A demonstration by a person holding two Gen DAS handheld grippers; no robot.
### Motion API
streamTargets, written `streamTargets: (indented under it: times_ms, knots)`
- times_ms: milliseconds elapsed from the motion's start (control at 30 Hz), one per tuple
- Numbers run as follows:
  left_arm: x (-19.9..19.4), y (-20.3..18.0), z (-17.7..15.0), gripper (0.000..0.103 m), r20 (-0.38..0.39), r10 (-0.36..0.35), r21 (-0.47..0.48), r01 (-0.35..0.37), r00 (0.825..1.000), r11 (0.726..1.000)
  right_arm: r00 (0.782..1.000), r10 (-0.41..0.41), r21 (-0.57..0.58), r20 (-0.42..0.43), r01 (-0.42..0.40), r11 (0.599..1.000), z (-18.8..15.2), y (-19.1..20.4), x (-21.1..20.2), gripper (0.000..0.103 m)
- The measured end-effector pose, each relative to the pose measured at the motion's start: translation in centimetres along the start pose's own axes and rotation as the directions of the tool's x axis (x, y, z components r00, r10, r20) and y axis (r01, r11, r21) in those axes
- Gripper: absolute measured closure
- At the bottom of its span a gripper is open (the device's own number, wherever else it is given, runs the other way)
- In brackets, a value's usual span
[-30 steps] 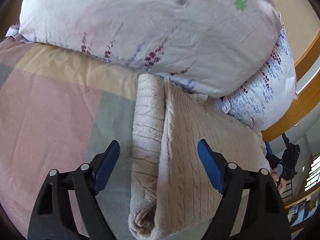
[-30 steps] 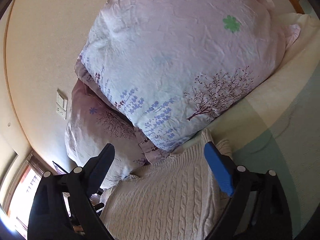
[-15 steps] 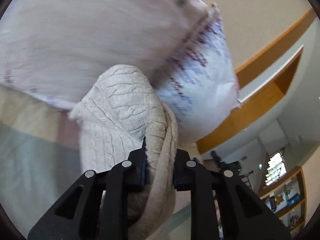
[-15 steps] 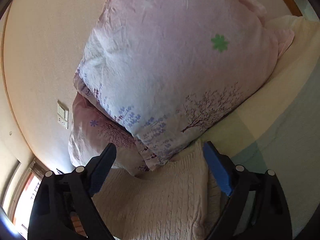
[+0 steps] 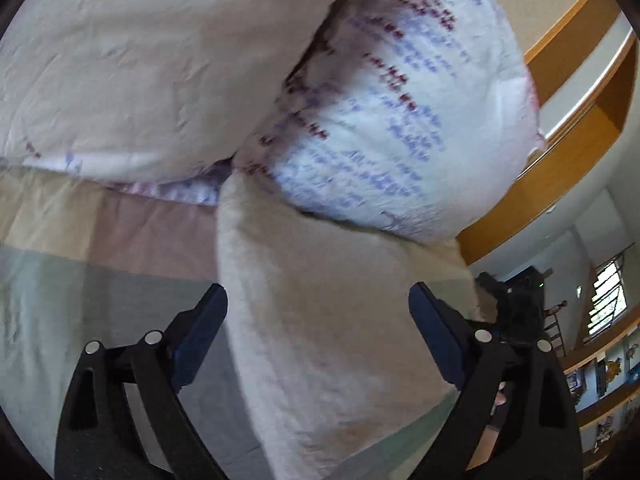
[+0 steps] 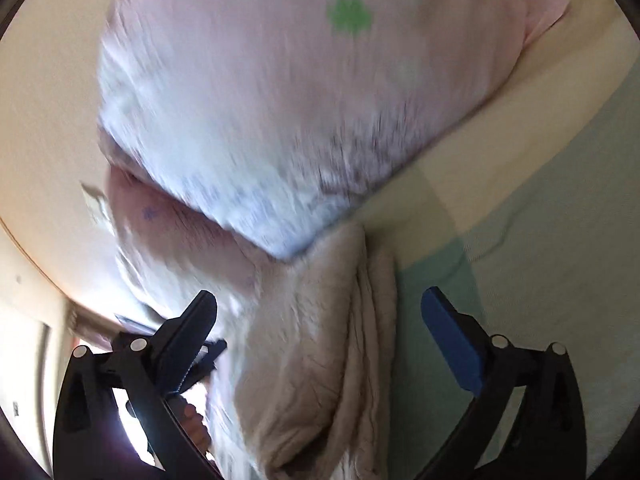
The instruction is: Fold small clothes
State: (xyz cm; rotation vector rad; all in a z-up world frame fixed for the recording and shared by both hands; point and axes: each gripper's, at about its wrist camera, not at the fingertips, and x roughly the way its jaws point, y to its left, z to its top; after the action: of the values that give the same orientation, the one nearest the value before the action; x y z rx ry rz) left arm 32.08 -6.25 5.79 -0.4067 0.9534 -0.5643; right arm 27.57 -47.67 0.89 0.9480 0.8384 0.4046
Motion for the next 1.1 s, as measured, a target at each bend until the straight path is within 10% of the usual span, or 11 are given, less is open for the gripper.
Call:
streamTargets:
  times_ms: [200, 300, 433, 500, 633, 767, 967, 1000, 1033, 1100]
  knots:
    - [4.8, 0.5, -2.7, 0.011, -0.129, 0.059, 0.023, -0.057, 0.99, 0.998, 0.982, -0.128, -0.092, -0.136, 0.116, 0.989, -1.9, 1.5, 4.4, 0.01]
    - [5.8, 0.1, -2.9, 0.012, -0.082, 0.025, 0.005, -0.025, 0.996, 1.0, 0.976, -0.131, -0.095, -0.176, 0.116, 0.989, -3.0, 1.5, 5.7, 0.049]
    - [4.8, 0.6, -2.3, 0.06, -0.056, -0.04, -0.036, 0.038, 0.998, 0.999, 0.986, -0.058, -0.098, -0.157, 0.042, 0.994, -3.7, 2.4, 5.3, 0.063]
    - [2.2, 1.4, -2.1, 0.065, -0.064, -0.116, -0.03, 0.115, 0.991, 0.993, 0.986, 0.018, -0.096, -0.164, -0.034, 0.995, -4.2, 3.7, 5.1, 0.064]
    - [-2.6, 1.5, -2.9, 0.057, -0.015, -0.014, 0.129, 0.016, 1.0, 0.992, 0.965, 0.069, -0.159, -0.253, -0.111, 0.981, -6.3, 7.2, 7.2, 0.062]
    - [-5.1, 2.0, -3.0, 0.045, 0.11, 0.244, 0.23, -0.263, 0.964, 0.937, 0.952, -0.267, -0.353, -0.153, 0.199, 0.914, -8.0, 9.7, 8.9, 0.036]
    - [-7.3, -3.4, -5.3, 0.015, 0.231, 0.054, 0.376, -0.14, 0.972, 0.916, 0.995, -0.097, -0.289, -0.02, 0.087, 0.953, -6.7, 10.2, 6.6, 0.035]
    - [-6.3, -4.6, -5.7, 0.015, 0.204, 0.035, 0.415, -0.118, 0.978, 0.902, 0.993, -0.104, -0.281, -0.056, 0.084, 0.956, -6.6, 9.8, 7.6, 0.043]
    - [-5.0, -5.5, -5.9, 0.015, 0.182, 0.03, 0.441, -0.108, 0.983, 0.891, 0.987, -0.11, -0.272, -0.116, 0.075, 0.959, -6.7, 9.4, 9.2, 0.077]
    - [-2.8, -6.6, -6.8, 0.015, 0.111, 0.015, 0.48, -0.067, 0.994, 0.874, 0.986, -0.109, -0.258, -0.124, 0.074, 0.963, -6.5, 8.8, 10.6, 0.082]
